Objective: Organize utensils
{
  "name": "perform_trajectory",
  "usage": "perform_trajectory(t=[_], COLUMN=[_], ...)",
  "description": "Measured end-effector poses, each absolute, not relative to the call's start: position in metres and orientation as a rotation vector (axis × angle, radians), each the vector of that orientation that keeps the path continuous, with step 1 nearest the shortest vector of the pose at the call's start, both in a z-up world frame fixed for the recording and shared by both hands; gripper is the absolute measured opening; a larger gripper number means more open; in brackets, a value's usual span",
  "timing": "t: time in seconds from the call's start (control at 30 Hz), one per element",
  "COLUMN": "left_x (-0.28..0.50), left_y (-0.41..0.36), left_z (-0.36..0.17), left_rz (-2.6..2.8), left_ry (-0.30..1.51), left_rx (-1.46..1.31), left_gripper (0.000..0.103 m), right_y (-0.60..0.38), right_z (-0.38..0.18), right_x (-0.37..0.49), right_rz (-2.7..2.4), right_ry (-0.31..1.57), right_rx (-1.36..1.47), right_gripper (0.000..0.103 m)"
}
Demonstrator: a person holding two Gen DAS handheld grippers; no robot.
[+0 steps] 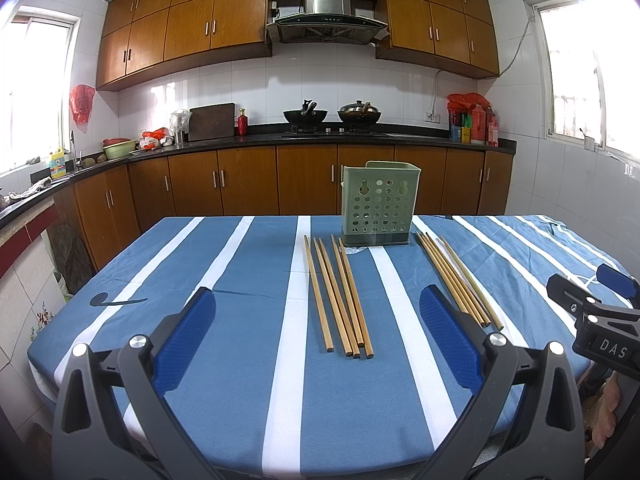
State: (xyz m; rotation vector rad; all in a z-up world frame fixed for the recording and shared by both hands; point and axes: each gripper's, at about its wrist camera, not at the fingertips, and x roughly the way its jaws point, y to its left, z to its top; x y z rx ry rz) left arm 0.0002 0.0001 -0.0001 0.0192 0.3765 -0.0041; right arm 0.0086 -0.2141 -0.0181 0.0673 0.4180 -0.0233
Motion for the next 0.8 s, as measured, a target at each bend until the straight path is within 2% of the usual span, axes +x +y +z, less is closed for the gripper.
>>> perform_trajectory(t=[0.63, 0.8], left_x=[0.001, 0.018], left_y=[0.001, 0.005], left_z=[-0.001, -0.006], left_rz=[-0.003, 0.014], left_ry=[0.383, 0.438], left_rx=[0.018, 0.016], left_gripper=[0.099, 0.099], right_y=[-0.213, -0.218], right_z=[-0.020, -0.025], right_x=[0.009, 0.022], right_rz=[-0.021, -0.006], right_ry=[0.423, 0.479], right_rx=[0.070, 0.092], right_gripper=[0.101, 0.101])
